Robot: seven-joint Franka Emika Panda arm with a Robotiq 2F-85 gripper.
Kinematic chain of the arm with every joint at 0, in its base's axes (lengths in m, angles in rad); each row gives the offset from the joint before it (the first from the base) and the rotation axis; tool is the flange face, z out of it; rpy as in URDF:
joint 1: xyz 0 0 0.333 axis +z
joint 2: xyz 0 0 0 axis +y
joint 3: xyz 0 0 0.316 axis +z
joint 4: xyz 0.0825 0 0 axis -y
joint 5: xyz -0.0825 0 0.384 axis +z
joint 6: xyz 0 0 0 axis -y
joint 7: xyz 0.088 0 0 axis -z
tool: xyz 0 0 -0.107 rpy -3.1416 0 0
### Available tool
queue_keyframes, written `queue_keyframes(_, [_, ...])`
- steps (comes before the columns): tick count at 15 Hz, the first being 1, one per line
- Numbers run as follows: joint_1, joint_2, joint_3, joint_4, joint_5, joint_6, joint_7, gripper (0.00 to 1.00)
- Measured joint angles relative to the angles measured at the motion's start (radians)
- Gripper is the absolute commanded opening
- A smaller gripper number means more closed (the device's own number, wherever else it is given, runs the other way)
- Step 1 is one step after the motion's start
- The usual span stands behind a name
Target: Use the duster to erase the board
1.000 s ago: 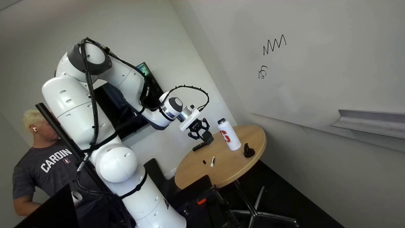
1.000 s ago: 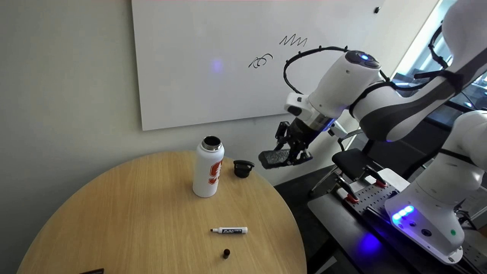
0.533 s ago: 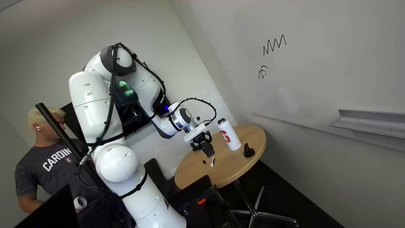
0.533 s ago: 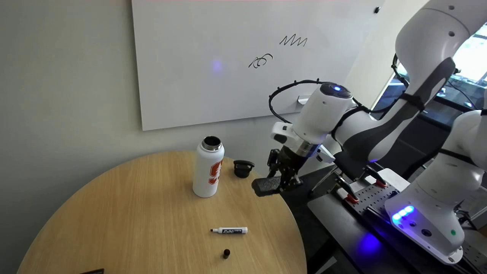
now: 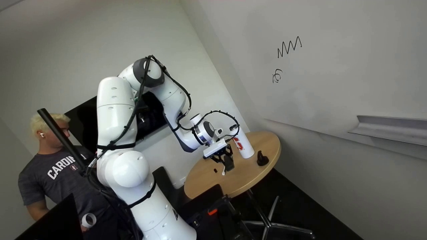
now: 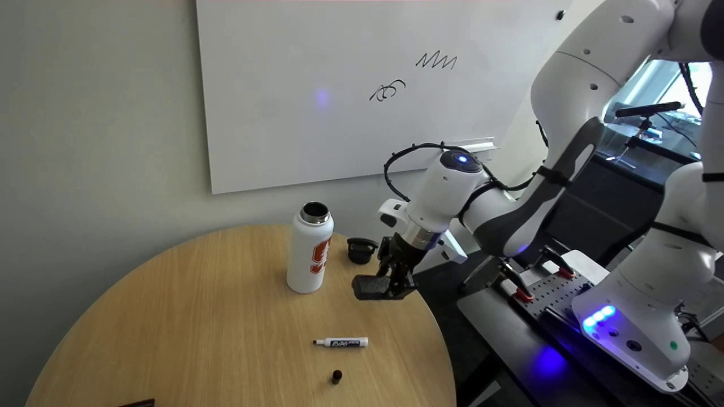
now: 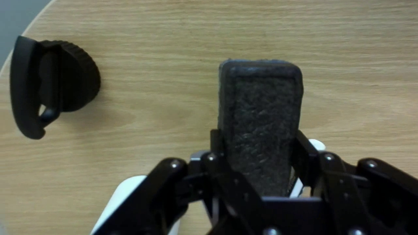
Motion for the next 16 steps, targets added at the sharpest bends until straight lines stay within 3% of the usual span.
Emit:
queue_keyframes(5, [0.081,0.085,-0.106,0.069,0.0,0.01,0.056,0.27])
queue_keyframes(6, [0.098,0.094,-0.125,0.075,0.006,0.01,0.062,0.77])
queue_keyframes(7, [0.119,0.098,-0.146,0.077,0.016,0.012,0.063,0.79])
queue_keyframes(10, [0.19,0.095,-0.216,0.077,0.03,0.015,0.068,0.99])
queue_keyframes(16, [0.358,0.033,-0.39,0.036,0.023,0.015,0.104,1.0])
